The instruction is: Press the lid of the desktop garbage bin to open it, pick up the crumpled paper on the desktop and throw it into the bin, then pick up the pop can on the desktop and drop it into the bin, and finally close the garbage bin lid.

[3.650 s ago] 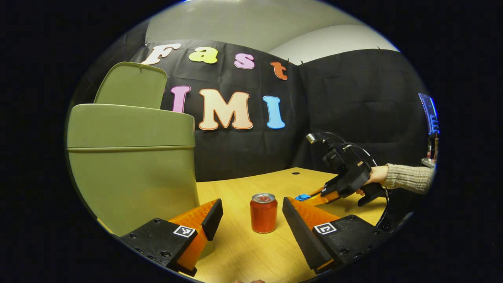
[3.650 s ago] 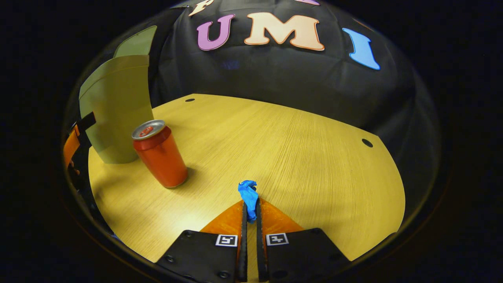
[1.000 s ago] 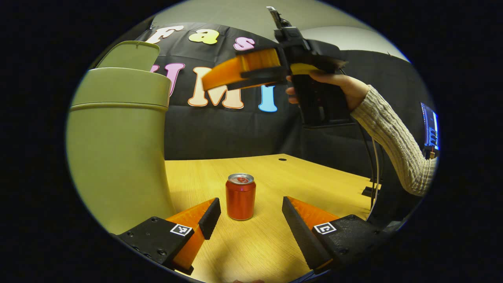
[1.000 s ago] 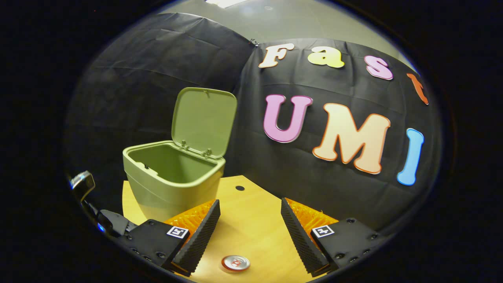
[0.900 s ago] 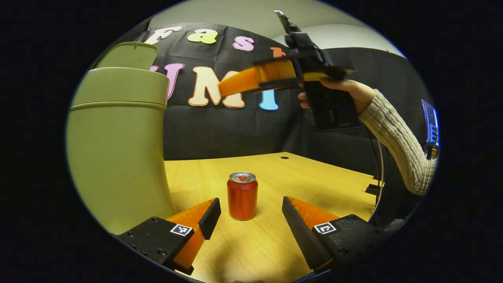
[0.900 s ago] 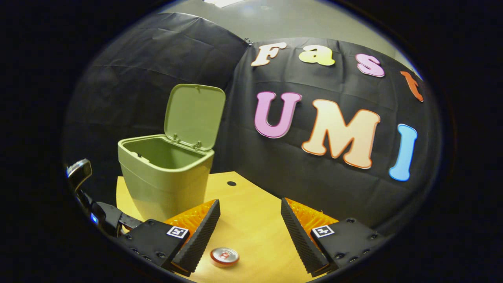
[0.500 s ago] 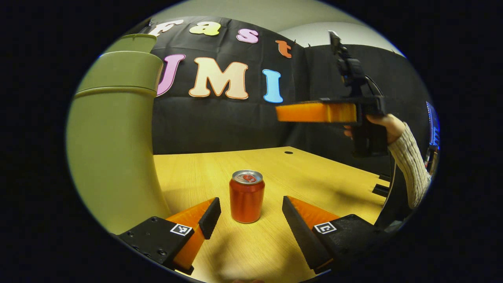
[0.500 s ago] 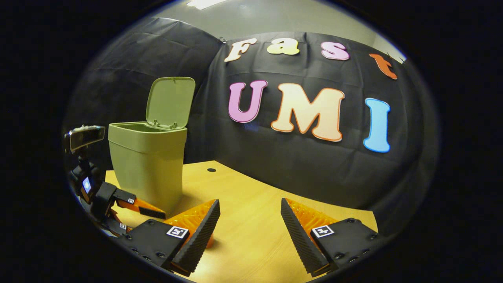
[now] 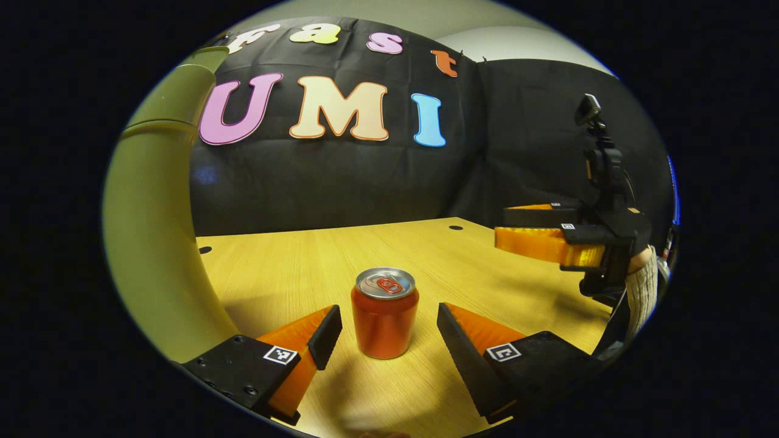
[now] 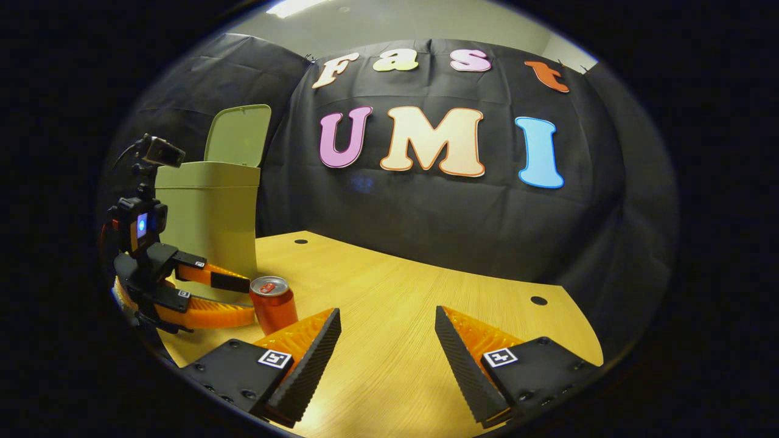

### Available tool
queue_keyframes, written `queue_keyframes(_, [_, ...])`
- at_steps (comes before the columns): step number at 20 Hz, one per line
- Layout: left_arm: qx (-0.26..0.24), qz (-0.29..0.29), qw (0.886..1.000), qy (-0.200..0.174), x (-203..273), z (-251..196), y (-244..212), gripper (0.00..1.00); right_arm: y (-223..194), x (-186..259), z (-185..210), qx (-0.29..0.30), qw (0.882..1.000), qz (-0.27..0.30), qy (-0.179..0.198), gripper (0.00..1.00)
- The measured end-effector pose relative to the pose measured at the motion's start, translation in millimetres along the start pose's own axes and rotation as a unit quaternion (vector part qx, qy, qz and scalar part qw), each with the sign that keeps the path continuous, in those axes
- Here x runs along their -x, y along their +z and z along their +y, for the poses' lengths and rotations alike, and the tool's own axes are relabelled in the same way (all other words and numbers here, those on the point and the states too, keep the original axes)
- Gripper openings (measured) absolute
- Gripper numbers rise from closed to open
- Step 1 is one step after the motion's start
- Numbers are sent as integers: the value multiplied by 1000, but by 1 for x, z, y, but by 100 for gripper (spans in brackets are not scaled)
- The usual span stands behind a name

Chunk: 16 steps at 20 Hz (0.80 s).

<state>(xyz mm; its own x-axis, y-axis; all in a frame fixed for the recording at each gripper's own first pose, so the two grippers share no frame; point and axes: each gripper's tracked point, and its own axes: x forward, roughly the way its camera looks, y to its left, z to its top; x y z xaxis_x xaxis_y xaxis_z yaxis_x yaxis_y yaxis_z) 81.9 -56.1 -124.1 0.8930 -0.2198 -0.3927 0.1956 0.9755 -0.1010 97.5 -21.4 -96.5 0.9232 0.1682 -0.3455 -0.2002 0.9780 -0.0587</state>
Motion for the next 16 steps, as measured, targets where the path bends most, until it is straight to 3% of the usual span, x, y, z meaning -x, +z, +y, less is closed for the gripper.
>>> queue_keyframes(10, [1, 38, 999, 8, -31, 6, -14, 94, -21, 9, -8, -43, 999, -9, -14, 98])
queue_keyframes(12, [9, 45, 999, 12, -36, 8, -18, 90, -23, 7, -6, -41, 999, -4, -13, 98])
queue_keyframes(13, [9, 43, 999, 14, -39, 10, -16, 80, -24, 6, -4, -41, 999, -3, -11, 98])
queue_keyframes(16, [16, 47, 999, 17, -40, 12, -14, 77, -24, 5, 2, -39, 999, -2, -2, 98])
